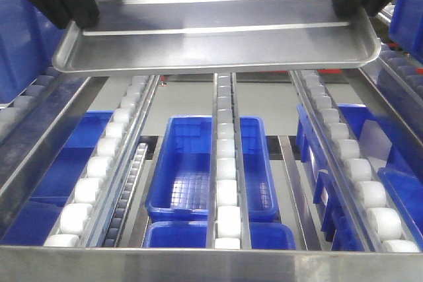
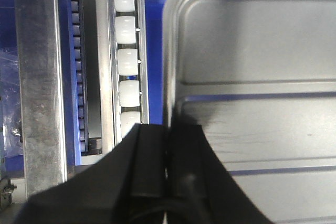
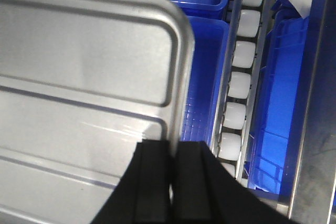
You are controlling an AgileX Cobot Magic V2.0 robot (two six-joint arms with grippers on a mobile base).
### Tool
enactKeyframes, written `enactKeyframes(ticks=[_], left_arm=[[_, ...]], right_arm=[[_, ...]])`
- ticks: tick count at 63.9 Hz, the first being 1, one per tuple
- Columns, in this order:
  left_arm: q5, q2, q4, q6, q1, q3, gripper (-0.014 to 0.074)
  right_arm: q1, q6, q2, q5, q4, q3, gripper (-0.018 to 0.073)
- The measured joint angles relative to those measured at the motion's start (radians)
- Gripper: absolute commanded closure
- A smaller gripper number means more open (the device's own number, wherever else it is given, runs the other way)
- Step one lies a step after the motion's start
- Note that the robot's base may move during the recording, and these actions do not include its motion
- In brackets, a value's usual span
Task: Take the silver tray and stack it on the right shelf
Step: 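Lift the silver tray up off the shelf with both grippers, then hold the tray raised while the base drives to another shelf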
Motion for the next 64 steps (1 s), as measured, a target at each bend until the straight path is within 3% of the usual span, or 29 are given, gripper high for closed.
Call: enactKeyframes(ticks=[64], left_arm=[[0.0, -0.002, 0.007, 0.0, 0.0, 0.0, 0.069]], right_arm=[[0.0, 0.002, 0.0, -0.005, 0.0, 0.0, 0.0501]])
